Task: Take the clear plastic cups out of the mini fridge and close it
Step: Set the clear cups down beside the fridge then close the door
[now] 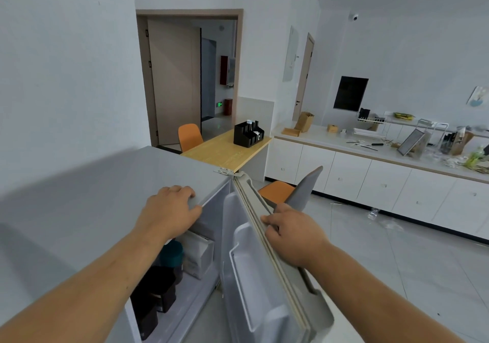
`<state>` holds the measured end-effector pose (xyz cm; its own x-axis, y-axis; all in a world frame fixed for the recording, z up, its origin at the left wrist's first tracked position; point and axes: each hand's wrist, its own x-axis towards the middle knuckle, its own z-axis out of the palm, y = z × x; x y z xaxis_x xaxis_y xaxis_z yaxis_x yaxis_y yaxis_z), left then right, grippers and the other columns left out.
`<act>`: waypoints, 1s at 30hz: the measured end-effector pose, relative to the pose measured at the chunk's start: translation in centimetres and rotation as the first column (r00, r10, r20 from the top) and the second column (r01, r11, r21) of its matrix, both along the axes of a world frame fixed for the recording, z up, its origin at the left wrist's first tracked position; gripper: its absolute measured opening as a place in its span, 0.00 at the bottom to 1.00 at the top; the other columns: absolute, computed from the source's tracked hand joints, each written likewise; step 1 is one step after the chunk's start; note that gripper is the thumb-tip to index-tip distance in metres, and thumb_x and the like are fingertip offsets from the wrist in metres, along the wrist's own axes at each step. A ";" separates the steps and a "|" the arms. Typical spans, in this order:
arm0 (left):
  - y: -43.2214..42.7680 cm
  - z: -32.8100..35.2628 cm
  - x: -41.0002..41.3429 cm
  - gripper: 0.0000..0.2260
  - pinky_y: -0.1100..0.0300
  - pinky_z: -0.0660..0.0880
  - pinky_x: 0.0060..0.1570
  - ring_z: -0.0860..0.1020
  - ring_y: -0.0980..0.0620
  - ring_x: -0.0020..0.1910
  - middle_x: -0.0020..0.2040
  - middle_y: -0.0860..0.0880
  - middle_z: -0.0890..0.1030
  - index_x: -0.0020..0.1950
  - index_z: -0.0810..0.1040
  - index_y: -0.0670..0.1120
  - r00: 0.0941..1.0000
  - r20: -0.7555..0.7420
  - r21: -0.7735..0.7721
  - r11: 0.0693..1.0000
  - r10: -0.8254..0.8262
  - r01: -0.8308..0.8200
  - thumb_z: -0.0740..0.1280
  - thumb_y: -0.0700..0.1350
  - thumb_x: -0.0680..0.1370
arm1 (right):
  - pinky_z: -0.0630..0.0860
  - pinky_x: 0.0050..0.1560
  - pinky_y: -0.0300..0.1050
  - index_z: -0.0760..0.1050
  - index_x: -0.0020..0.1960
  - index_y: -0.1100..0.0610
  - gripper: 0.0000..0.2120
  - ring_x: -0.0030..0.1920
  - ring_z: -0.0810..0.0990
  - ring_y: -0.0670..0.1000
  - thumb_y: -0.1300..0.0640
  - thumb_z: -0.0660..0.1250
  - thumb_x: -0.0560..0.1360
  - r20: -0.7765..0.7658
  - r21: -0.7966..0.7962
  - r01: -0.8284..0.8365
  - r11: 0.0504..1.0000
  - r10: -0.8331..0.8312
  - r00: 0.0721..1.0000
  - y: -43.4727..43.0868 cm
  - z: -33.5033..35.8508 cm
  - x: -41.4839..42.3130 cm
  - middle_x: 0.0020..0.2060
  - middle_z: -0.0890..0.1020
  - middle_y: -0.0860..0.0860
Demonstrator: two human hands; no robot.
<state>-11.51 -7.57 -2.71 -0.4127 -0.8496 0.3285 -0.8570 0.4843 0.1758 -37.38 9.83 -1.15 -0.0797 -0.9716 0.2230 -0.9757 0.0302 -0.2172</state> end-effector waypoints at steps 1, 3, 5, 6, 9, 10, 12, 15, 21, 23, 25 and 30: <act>0.0 0.0 0.0 0.19 0.50 0.74 0.55 0.74 0.49 0.59 0.64 0.52 0.79 0.66 0.75 0.55 1.000 -0.017 0.008 1.000 -0.006 0.007 0.58 0.61 0.79 | 0.76 0.46 0.49 0.80 0.64 0.48 0.20 0.45 0.74 0.48 0.48 0.54 0.80 0.012 -0.013 -0.009 1.000 0.009 1.000 -0.1 -0.2 0.6 0.46 0.72 0.46; -0.1 0.0 0.0 0.17 0.50 0.74 0.56 0.74 0.49 0.60 0.64 0.51 0.80 0.66 0.76 0.54 0.998 -0.055 0.021 1.000 -0.020 0.021 0.58 0.57 0.81 | 0.74 0.45 0.48 0.80 0.62 0.49 0.20 0.45 0.73 0.47 0.48 0.53 0.80 0.016 -0.038 -0.017 0.999 0.018 1.000 -0.5 -0.6 1.8 0.44 0.71 0.45; -0.1 -0.1 0.1 0.16 0.50 0.75 0.57 0.75 0.49 0.60 0.64 0.51 0.80 0.66 0.77 0.54 0.996 -0.081 0.028 0.999 -0.032 0.034 0.57 0.55 0.82 | 0.71 0.43 0.47 0.81 0.56 0.51 0.19 0.45 0.72 0.47 0.48 0.53 0.80 0.012 -0.055 -0.008 0.998 0.008 1.000 -1.0 -0.9 3.0 0.42 0.69 0.44; -0.1 -0.1 0.1 0.15 0.50 0.75 0.57 0.75 0.49 0.59 0.64 0.51 0.81 0.66 0.77 0.54 0.995 -0.092 0.032 0.999 -0.038 0.041 0.58 0.54 0.83 | 0.69 0.42 0.46 0.80 0.53 0.50 0.18 0.44 0.71 0.47 0.48 0.52 0.80 0.020 -0.058 -0.002 0.998 0.003 1.000 -1.3 -0.9 3.7 0.41 0.67 0.43; -0.2 0.0 0.1 0.15 0.50 0.76 0.58 0.75 0.49 0.59 0.64 0.52 0.80 0.66 0.78 0.54 0.992 -0.112 0.050 0.997 -0.051 0.057 0.58 0.54 0.83 | 0.67 0.44 0.44 0.78 0.48 0.50 0.18 0.45 0.70 0.48 0.47 0.51 0.81 0.047 -0.061 0.015 0.998 -0.012 0.999 -2.1 -1.2 5.6 0.41 0.65 0.42; -0.2 0.0 0.2 0.15 0.50 0.75 0.58 0.75 0.50 0.59 0.64 0.52 0.80 0.66 0.78 0.54 0.992 -0.118 0.053 0.997 -0.053 0.059 0.58 0.53 0.83 | 0.67 0.45 0.44 0.78 0.49 0.50 0.18 0.45 0.70 0.48 0.47 0.51 0.81 0.059 -0.069 0.014 0.998 -0.010 0.998 -2.3 -1.3 6.1 0.41 0.65 0.43; -0.2 0.1 0.2 0.15 0.50 0.75 0.59 0.76 0.49 0.60 0.64 0.52 0.80 0.66 0.78 0.55 0.991 -0.124 0.056 0.996 -0.055 0.062 0.58 0.53 0.83 | 0.69 0.47 0.43 0.80 0.50 0.51 0.18 0.47 0.70 0.47 0.47 0.52 0.82 0.078 -0.091 0.000 0.996 0.008 0.997 -2.7 -1.5 6.9 0.44 0.68 0.45; -0.2 0.2 0.2 0.15 0.50 0.75 0.58 0.75 0.50 0.60 0.64 0.53 0.81 0.66 0.78 0.55 0.991 -0.122 0.052 0.997 -0.055 0.061 0.59 0.54 0.82 | 0.72 0.51 0.42 0.81 0.51 0.53 0.19 0.48 0.72 0.47 0.49 0.53 0.83 0.096 -0.116 -0.046 0.992 0.057 0.994 -3.3 -1.6 8.1 0.47 0.72 0.47; -0.3 0.1 0.2 0.15 0.50 0.74 0.58 0.75 0.50 0.61 0.64 0.53 0.81 0.65 0.78 0.55 0.990 -0.125 0.039 0.997 -0.060 0.065 0.59 0.54 0.82 | 0.68 0.41 0.42 0.74 0.43 0.52 0.14 0.41 0.71 0.47 0.48 0.55 0.82 0.086 -0.175 -0.052 0.983 0.068 0.994 -4.1 -1.3 9.6 0.41 0.69 0.46; -0.3 0.2 0.2 0.15 0.50 0.74 0.58 0.75 0.50 0.61 0.64 0.53 0.81 0.65 0.78 0.55 0.991 -0.124 0.040 0.997 -0.059 0.064 0.59 0.54 0.82 | 0.71 0.40 0.44 0.74 0.44 0.52 0.13 0.40 0.72 0.47 0.49 0.56 0.82 0.091 -0.186 -0.052 0.981 0.070 0.993 -4.2 -1.2 9.7 0.41 0.69 0.46; -0.3 0.1 0.2 0.15 0.50 0.74 0.58 0.74 0.50 0.61 0.64 0.53 0.80 0.65 0.78 0.56 0.991 -0.123 0.042 0.997 -0.058 0.063 0.59 0.54 0.82 | 0.73 0.41 0.45 0.74 0.44 0.52 0.12 0.40 0.72 0.47 0.49 0.58 0.81 0.096 -0.202 -0.060 0.977 0.081 0.992 -4.2 -1.2 9.9 0.41 0.70 0.46; -0.3 0.2 0.2 0.15 0.50 0.73 0.60 0.74 0.50 0.62 0.65 0.53 0.80 0.66 0.78 0.55 0.991 -0.122 0.050 0.996 -0.062 0.068 0.60 0.54 0.81 | 0.75 0.41 0.46 0.73 0.43 0.52 0.12 0.40 0.72 0.47 0.48 0.59 0.82 0.100 -0.214 -0.100 0.972 0.124 0.987 -4.2 -1.1 10.2 0.41 0.71 0.47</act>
